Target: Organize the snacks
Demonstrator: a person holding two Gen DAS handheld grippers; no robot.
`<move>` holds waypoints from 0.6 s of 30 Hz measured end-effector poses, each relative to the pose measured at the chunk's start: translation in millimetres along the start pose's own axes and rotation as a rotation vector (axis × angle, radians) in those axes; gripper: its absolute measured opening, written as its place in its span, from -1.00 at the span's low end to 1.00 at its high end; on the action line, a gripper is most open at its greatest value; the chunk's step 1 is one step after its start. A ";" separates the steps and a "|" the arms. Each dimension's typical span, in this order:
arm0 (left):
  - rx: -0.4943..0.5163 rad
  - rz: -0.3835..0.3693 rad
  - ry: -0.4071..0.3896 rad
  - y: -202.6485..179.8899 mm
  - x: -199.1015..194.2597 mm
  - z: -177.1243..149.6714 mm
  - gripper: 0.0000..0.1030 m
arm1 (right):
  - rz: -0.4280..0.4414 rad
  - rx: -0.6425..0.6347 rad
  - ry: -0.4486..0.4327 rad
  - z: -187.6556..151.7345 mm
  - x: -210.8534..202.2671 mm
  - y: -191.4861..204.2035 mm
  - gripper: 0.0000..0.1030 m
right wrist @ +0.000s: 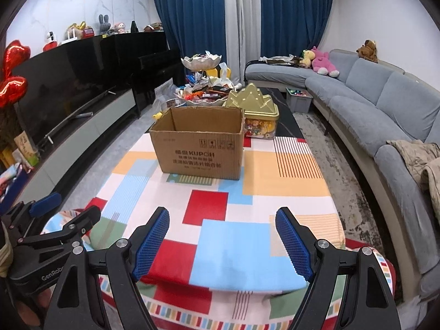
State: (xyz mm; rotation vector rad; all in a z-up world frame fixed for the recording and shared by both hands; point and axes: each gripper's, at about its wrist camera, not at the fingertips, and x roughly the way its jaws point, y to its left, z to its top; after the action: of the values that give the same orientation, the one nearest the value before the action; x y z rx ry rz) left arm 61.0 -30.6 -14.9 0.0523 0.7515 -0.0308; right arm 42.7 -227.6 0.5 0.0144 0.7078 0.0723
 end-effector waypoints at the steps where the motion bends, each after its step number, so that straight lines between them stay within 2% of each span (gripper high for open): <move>1: 0.000 0.002 -0.003 -0.1 -2.4 -1.7 0.62 | 0.000 -0.001 -0.001 -1.4 -2.5 0.5 0.56; 18: -0.023 0.037 -0.098 1.3 -41.5 -14.3 0.65 | -0.054 0.026 -0.067 -10.0 -41.9 -6.1 0.57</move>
State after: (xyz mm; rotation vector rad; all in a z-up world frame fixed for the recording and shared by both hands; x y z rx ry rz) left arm 21.0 -28.1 3.0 0.0424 0.6527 0.0106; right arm 4.9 -236.7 19.8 0.0231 0.6414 0.0111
